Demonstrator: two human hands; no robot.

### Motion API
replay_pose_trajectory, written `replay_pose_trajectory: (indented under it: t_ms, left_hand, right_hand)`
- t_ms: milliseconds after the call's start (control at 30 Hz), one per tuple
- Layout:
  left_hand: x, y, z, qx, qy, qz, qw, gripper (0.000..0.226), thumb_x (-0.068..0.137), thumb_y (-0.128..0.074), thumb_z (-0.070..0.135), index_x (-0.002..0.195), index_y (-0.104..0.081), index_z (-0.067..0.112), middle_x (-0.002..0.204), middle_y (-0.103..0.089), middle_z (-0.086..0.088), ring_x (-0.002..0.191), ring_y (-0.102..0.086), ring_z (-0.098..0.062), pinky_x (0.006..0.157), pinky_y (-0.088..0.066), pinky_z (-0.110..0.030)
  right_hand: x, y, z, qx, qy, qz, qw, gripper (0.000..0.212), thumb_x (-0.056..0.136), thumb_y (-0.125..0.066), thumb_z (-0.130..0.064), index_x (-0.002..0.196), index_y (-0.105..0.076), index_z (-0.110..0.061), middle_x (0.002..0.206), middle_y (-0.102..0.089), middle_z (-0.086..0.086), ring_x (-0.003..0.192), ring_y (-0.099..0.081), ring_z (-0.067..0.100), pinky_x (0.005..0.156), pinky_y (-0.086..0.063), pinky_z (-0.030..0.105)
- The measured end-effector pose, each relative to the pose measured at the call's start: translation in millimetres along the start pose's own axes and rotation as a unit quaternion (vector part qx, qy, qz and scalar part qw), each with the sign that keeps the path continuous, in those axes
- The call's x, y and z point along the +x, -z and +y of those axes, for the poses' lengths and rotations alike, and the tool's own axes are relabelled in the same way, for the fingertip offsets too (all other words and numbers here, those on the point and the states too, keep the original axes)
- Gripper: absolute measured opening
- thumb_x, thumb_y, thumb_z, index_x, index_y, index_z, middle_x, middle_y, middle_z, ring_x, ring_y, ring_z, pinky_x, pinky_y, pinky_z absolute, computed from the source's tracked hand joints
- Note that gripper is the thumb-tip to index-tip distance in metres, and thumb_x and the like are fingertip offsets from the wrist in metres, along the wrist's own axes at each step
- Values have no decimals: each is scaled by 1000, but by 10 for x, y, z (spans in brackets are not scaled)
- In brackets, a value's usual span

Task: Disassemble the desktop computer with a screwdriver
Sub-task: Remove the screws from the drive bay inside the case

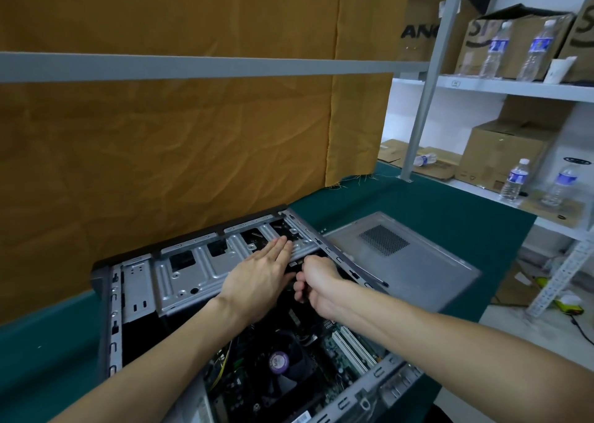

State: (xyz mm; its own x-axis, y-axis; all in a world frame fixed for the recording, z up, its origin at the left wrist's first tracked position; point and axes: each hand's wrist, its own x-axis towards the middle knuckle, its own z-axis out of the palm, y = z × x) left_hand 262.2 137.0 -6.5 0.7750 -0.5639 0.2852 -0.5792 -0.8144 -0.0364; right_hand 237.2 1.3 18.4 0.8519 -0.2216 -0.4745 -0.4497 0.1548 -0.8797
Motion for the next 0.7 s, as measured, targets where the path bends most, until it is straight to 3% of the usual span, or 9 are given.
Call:
replay_pose_trajectory:
  t_ms: [200, 400, 567, 700]
  left_hand:
    - [5, 4, 15, -3, 2, 6, 1000, 65, 109, -29, 45, 162, -7, 15, 169, -6, -2, 155, -7, -14, 121, -22, -28]
    - [0, -25, -11, -1, -2, 8, 1000, 65, 109, -29, 41, 162, -1, 16, 169, 0, -1, 155, -4, -12, 121, -18, -24]
    - [-6, -9, 19, 0, 0, 10, 1000, 65, 109, -29, 43, 162, -2, 16, 169, -1, 0, 155, -4, -11, 120, -23, -25]
    - [-10, 11, 4, 0, 0, 5, 1000, 64, 109, -29, 42, 162, -2, 16, 169, 0, 0, 155, -5, -11, 120, -22, -25]
  right_hand:
    - [17, 85, -52, 39, -35, -35, 998, 36, 107, -32, -11, 73, -45, -12, 46, -37, 1, 46, -37, 18, 46, -35, 28]
    - [60, -79, 54, 72, -6, 3, 997, 33, 111, -33, -20, 89, -55, -9, 37, -45, -2, 41, -40, 14, 43, -36, 28]
    - [16, 60, 8, 88, -22, -33, 995, 35, 109, -35, -14, 75, -45, -11, 48, -39, 1, 45, -37, 15, 45, -33, 28]
    - [-1, -86, 14, 65, -8, 13, 998, 33, 107, -36, -11, 82, -57, -6, 38, -44, 0, 42, -39, 15, 43, -33, 27]
